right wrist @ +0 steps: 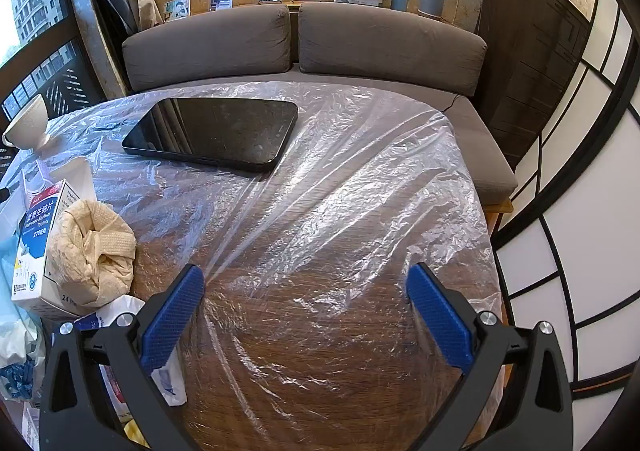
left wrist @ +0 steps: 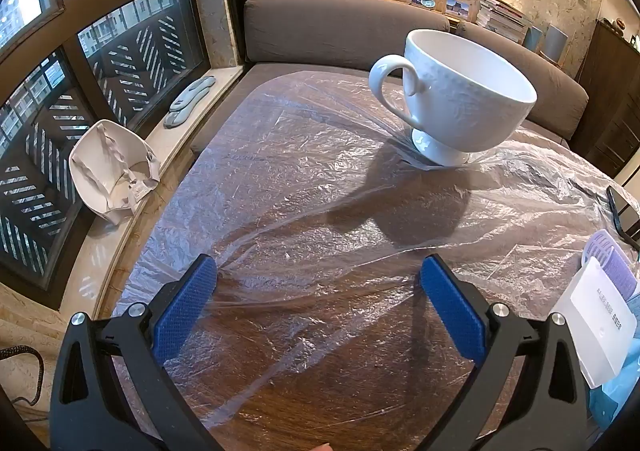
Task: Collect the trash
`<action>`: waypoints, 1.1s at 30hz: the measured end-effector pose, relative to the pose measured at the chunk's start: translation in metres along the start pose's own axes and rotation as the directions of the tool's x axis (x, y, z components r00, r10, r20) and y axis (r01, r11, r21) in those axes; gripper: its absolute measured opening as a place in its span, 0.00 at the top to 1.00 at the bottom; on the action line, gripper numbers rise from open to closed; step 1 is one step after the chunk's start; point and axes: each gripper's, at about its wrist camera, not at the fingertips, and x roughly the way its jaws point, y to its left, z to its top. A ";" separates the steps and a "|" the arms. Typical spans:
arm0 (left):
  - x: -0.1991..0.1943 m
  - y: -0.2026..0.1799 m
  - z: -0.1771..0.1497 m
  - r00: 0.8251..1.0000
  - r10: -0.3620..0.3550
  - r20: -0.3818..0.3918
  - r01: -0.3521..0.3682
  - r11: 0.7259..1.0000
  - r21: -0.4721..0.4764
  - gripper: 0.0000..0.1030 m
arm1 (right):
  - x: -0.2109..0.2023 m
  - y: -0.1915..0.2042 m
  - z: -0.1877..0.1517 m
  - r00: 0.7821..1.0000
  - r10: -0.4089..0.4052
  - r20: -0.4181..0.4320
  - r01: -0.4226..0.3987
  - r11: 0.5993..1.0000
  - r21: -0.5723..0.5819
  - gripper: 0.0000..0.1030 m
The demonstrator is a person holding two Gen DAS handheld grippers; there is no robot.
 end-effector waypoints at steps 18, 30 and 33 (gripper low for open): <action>0.000 0.000 0.000 1.000 0.000 0.000 0.000 1.000 0.000 0.01 | 0.000 0.000 0.000 1.000 0.000 0.000 0.000 1.000 0.000 0.03; 0.000 0.000 0.000 1.000 0.003 0.000 -0.003 1.000 -0.003 0.01 | -0.002 0.015 0.006 1.000 -0.004 0.001 0.004 1.000 0.009 0.03; -0.003 -0.001 0.002 0.999 -0.024 -0.045 0.025 1.000 0.014 0.01 | -0.003 0.017 0.010 0.999 -0.001 -0.051 0.002 1.000 0.015 0.04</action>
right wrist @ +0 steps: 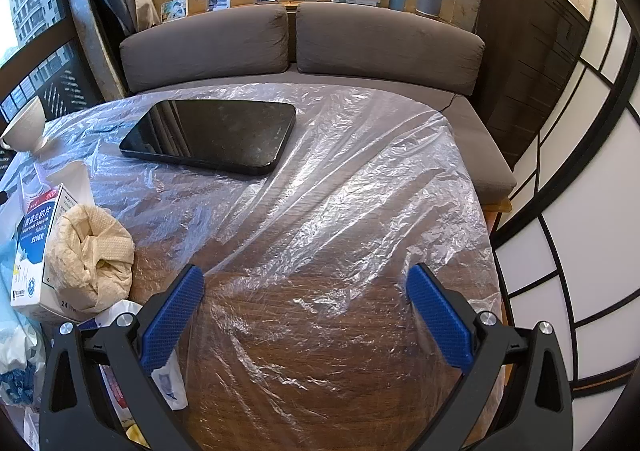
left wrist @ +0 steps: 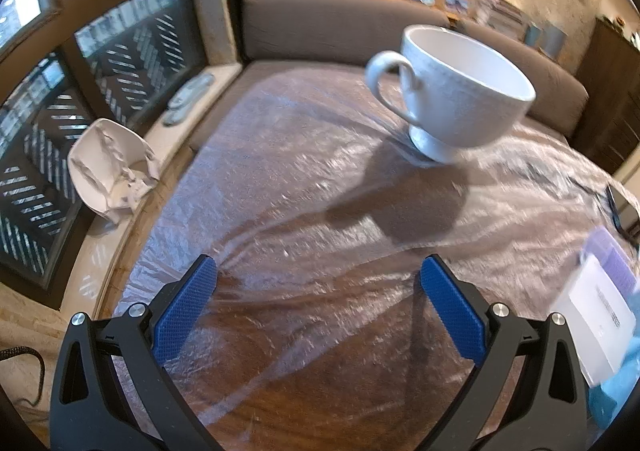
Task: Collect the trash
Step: 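Grasp the brown cardboard box with the left tool while the right tool grasps the purple rack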
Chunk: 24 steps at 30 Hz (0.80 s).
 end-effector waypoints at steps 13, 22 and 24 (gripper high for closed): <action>-0.171 -0.084 -0.096 0.926 -0.364 0.101 0.288 0.854 0.434 0.01 | -0.147 0.084 -0.064 0.978 0.166 0.127 -0.149 0.979 -0.137 0.04; -0.157 -0.133 -0.160 0.930 -0.367 -0.012 0.311 0.770 0.558 0.01 | -0.115 0.113 -0.117 0.987 0.157 0.037 -0.151 0.980 -0.133 0.15; -0.147 -0.133 -0.161 0.929 -0.368 -0.034 0.328 0.778 0.536 0.10 | -0.106 0.105 -0.122 0.985 0.170 0.018 -0.168 0.982 -0.085 0.18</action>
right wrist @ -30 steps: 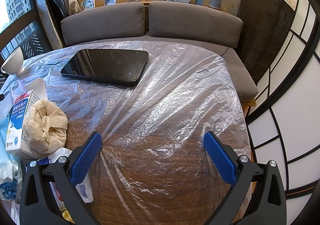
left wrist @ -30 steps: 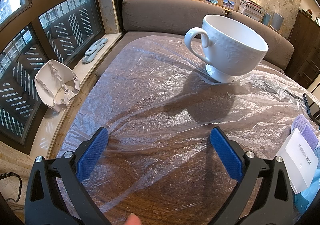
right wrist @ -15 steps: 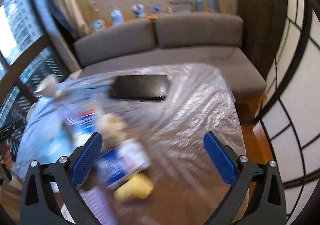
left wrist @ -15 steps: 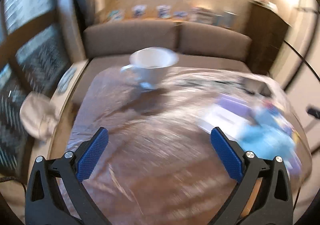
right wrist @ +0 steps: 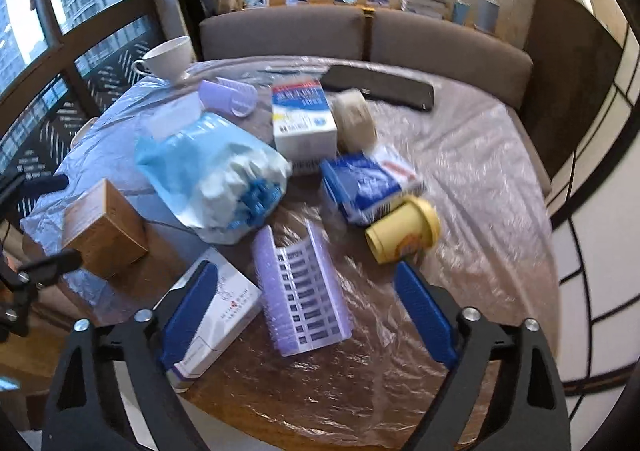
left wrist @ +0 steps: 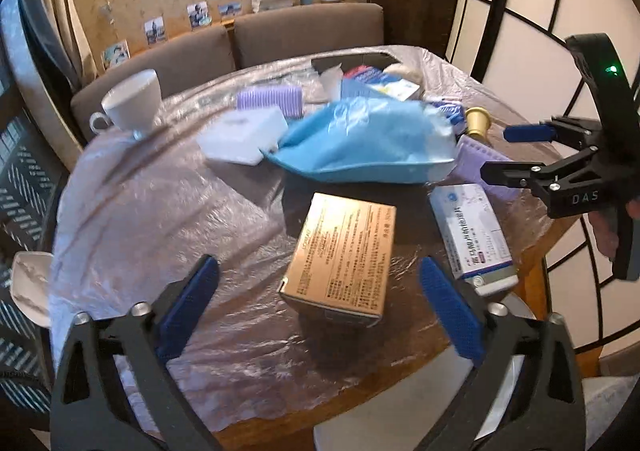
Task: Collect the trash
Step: 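Grasp the brown cardboard box with the left tool while the right tool grasps the purple rack, then carry the brown box and purple rack down into the white bin and release both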
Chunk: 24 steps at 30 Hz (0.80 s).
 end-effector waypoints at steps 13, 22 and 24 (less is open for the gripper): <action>0.018 0.004 -0.009 0.997 -0.045 -0.054 0.041 0.996 -0.079 0.53 | 0.007 -0.013 -0.014 0.989 0.144 -0.021 -0.142 0.986 0.091 0.59; -0.019 -0.001 -0.009 1.000 0.005 -0.018 -0.006 0.997 -0.076 0.53 | -0.042 0.008 -0.007 0.986 0.165 0.033 -0.166 0.985 0.037 0.59; -0.029 -0.003 -0.011 1.000 0.012 -0.017 -0.014 0.997 -0.075 0.53 | -0.057 0.017 -0.009 0.983 0.178 0.037 -0.179 0.984 0.009 0.59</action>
